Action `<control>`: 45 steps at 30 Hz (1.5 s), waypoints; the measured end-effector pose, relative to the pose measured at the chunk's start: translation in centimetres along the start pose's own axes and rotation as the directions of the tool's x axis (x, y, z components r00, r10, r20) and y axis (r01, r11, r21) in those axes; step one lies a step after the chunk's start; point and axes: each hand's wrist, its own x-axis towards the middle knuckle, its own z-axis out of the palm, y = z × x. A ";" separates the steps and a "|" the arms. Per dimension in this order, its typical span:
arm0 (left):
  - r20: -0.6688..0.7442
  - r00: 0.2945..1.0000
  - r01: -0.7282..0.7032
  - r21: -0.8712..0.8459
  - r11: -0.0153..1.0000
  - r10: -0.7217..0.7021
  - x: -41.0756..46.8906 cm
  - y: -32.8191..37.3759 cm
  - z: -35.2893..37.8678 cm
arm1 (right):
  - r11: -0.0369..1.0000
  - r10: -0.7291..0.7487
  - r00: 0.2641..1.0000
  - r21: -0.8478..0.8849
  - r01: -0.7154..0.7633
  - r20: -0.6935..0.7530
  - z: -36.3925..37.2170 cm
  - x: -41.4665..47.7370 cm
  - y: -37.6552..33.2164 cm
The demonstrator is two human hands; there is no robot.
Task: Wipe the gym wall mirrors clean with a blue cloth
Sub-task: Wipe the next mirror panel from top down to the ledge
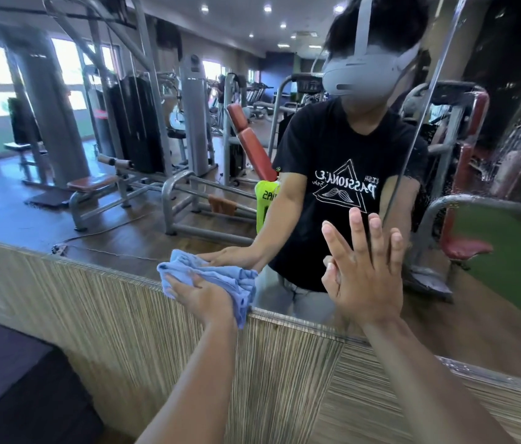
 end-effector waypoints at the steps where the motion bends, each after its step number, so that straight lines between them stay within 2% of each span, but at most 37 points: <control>1: 0.022 0.999 0.024 0.037 0.999 -0.024 -0.8 -0.3 0.0 | 1.000 0.001 1.000 0.008 -0.001 0.007 -0.1 0.0 0.0; 5: 0.110 0.993 0.023 0.086 0.996 -0.033 -1.8 -0.9 -0.4 | 0.999 0.008 0.999 0.042 -0.010 0.054 -0.5 0.1 0.0; 9: 0.140 0.989 0.019 0.131 0.991 -0.037 0.9 -1.0 -1.5 | 0.995 0.033 0.992 0.087 -0.044 0.123 -1.3 0.3 -0.3; 14: 0.067 0.997 0.037 0.099 0.994 -0.044 6.4 0.0 -2.5 | 0.987 0.096 0.986 0.118 -0.112 0.134 -2.3 1.1 -2.0; 18: 0.076 0.996 0.044 0.086 0.995 -0.051 7.5 -0.1 -3.0 | 0.980 0.141 0.982 0.124 -0.157 0.127 -2.7 1.8 -3.9; 25: 0.156 0.988 -0.029 0.098 0.995 0.014 9.4 -0.2 -4.9 | 0.986 -0.018 0.996 0.165 0.004 0.086 -1.5 5.8 -10.1; 32: 0.047 0.999 0.011 0.101 0.995 -0.016 14.1 2.1 -5.7 | 0.979 -0.108 0.993 0.178 0.097 0.053 0.1 9.4 -13.1; 40: 0.147 0.988 0.017 0.151 0.988 -0.039 8.9 1.9 -5.6 | 0.961 -0.182 0.983 0.208 0.181 -0.014 3.4 12.0 -19.3; 45: 0.099 0.995 -0.007 0.173 0.985 -0.010 16.1 1.8 -7.5 | 0.981 -0.177 0.984 0.070 0.179 -0.026 5.0 11.6 -20.3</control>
